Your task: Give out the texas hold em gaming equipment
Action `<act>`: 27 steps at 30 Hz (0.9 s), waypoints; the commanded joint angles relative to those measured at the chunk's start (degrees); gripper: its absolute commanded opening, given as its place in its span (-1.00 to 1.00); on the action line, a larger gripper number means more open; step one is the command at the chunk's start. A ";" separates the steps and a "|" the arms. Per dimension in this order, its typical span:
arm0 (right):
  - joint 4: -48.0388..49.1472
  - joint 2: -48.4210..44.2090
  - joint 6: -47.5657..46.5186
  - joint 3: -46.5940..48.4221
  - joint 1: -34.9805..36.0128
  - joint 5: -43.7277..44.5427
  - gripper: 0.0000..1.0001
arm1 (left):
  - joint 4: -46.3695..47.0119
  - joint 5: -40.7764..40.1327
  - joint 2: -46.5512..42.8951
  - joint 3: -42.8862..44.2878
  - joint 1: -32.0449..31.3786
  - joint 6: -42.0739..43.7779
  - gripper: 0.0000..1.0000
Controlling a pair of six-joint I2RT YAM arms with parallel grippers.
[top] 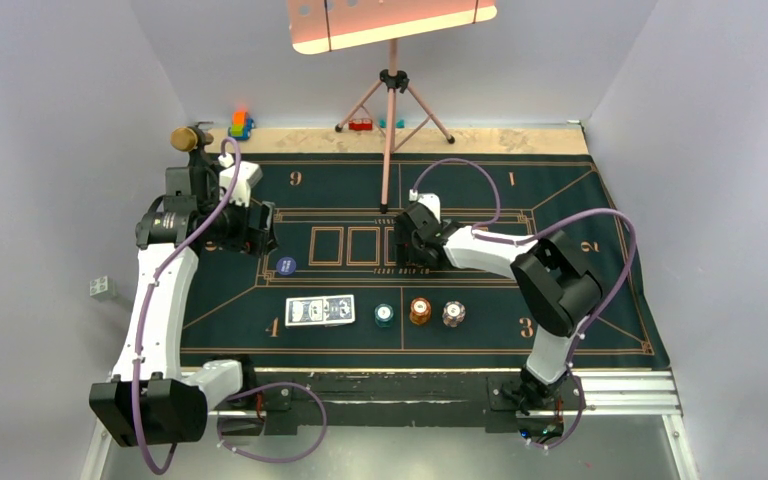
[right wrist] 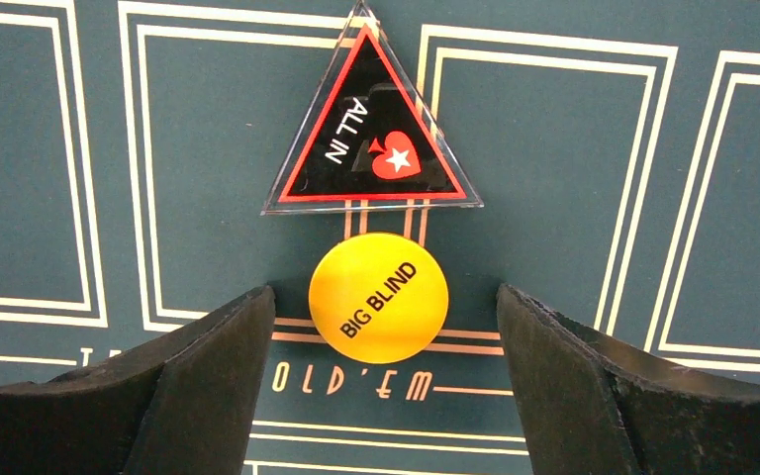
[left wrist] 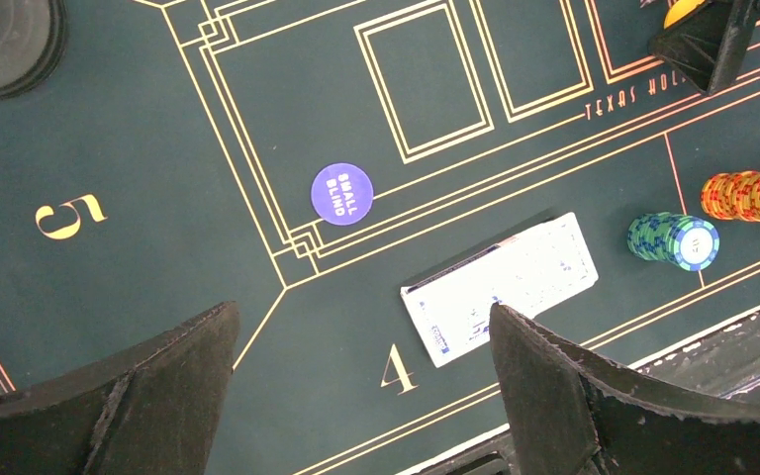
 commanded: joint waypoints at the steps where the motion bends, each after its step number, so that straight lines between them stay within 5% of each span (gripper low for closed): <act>1: 0.83 1.35 -0.92 1.22 -0.06 1.19 0.65 | 0.43 2.45 -0.01 0.29 0.44 1.06 0.99; 6: -0.26 1.71 -0.99 0.73 -0.07 3.12 0.27 | 1.83 3.81 1.44 -1.48 0.27 1.53 0.99; 16: -4.92 -0.34 1.16 -2.50 -4.41 5.24 -0.15 | 1.61 4.24 2.14 -1.21 0.28 3.00 0.99; 27: -8.17 -1.06 -0.41 4.04 -12.37 4.54 -0.38 | 0.82 3.71 1.68 -1.04 0.30 3.70 0.99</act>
